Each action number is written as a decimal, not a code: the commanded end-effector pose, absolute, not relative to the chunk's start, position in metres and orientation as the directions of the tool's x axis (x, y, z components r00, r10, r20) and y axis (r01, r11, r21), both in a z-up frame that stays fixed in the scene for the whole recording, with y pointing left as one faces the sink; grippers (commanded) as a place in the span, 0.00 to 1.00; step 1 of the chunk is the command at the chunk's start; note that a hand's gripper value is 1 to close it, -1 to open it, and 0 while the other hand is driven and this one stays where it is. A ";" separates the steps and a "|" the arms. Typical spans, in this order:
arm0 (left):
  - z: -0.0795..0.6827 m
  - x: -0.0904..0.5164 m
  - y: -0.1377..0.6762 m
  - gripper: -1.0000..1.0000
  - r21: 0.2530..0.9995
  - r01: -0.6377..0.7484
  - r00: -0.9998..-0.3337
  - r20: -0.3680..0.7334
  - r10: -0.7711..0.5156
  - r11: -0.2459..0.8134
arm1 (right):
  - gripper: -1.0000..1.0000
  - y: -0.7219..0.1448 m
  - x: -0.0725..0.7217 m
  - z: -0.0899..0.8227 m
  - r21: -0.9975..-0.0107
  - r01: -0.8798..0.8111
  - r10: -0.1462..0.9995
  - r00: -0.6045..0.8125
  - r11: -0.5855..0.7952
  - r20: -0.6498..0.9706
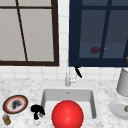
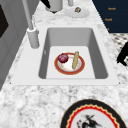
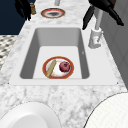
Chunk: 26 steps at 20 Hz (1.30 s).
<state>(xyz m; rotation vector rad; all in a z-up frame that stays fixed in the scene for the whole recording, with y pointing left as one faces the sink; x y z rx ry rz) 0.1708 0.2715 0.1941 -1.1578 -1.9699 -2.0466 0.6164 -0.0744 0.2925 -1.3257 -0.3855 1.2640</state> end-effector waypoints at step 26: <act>0.194 0.171 0.272 0.50 0.828 0.534 -0.713 0.551 0.435 -0.174 | 0.00 -0.173 0.545 0.278 -0.925 -0.349 0.900 0.340 -0.149 -0.273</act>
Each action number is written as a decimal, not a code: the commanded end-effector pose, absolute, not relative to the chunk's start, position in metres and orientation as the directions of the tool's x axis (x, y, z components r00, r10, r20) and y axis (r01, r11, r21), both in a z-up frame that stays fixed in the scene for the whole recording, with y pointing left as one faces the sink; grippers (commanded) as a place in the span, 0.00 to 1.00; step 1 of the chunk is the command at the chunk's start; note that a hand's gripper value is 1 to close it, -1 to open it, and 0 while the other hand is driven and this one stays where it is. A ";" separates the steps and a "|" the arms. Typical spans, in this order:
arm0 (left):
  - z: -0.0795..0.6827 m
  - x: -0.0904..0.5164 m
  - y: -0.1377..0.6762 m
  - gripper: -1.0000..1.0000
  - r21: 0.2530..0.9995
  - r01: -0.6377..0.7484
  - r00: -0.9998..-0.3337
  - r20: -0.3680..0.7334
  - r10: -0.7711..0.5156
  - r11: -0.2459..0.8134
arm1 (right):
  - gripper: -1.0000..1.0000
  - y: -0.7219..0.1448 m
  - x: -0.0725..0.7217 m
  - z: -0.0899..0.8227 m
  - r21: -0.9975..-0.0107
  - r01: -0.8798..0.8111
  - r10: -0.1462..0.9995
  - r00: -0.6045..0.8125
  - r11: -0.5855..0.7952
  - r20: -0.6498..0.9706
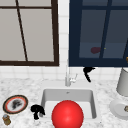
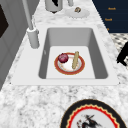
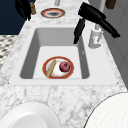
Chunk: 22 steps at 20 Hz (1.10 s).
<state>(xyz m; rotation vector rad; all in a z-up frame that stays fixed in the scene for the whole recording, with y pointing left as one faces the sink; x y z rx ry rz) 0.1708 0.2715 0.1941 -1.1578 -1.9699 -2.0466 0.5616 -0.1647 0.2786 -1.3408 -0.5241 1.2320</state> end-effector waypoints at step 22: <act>0.194 0.171 0.272 0.50 0.828 0.534 -0.713 0.551 0.435 -0.174 | 0.00 -0.210 0.426 0.280 -0.947 -0.323 0.926 0.357 -0.003 -0.124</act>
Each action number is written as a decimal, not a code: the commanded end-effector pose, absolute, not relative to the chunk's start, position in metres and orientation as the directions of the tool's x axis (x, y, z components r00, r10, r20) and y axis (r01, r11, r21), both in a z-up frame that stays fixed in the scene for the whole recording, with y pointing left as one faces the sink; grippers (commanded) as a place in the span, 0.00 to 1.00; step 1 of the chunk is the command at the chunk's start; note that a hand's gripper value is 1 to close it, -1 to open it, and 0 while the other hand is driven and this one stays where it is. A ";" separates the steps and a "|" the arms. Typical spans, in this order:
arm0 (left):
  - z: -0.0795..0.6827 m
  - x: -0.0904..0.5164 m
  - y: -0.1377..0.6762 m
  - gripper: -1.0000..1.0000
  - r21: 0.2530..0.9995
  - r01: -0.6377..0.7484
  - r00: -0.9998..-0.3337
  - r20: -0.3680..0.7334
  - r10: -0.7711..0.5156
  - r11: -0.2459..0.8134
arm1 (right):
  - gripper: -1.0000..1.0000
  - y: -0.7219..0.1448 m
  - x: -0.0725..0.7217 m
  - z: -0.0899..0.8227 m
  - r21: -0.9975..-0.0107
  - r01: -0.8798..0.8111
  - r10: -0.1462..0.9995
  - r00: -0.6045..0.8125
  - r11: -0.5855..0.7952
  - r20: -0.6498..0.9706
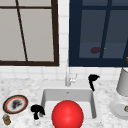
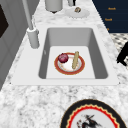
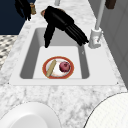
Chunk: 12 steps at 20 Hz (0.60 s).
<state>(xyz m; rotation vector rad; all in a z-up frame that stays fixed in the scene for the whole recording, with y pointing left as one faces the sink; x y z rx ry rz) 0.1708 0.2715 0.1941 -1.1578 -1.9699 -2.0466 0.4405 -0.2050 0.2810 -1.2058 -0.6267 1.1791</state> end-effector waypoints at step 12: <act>0.194 0.171 0.272 0.50 0.828 0.534 -0.713 0.551 0.435 -0.174 | 0.00 -0.226 0.362 0.266 -0.972 -0.224 0.924 0.353 -0.070 -0.148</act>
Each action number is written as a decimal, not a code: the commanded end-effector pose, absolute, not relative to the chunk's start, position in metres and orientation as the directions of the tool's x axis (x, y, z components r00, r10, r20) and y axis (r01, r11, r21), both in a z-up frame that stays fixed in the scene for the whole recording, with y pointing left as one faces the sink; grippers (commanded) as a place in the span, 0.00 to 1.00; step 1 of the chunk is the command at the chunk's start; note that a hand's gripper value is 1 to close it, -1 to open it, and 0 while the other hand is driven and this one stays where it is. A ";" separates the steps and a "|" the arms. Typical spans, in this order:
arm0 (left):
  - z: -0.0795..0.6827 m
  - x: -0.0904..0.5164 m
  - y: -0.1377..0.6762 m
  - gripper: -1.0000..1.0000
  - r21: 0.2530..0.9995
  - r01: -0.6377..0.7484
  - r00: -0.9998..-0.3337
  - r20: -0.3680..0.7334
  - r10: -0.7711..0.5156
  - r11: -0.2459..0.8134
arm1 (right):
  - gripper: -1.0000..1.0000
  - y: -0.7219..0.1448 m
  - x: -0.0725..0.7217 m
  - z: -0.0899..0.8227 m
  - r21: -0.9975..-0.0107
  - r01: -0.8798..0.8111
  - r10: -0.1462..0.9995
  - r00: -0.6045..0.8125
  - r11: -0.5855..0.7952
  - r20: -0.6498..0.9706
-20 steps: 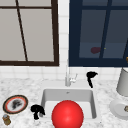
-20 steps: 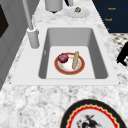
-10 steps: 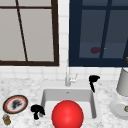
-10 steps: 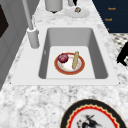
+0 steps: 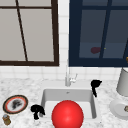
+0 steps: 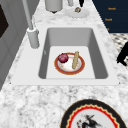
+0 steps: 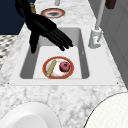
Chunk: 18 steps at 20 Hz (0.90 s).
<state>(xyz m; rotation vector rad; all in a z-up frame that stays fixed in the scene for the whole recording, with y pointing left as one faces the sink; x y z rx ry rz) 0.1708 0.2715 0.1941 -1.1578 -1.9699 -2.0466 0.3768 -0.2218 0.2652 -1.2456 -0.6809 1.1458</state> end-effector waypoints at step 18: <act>0.194 0.171 0.272 0.50 0.828 0.534 -0.713 0.551 0.435 -0.174 | 0.00 -0.251 0.308 0.266 -0.963 -0.227 0.936 0.348 0.147 0.061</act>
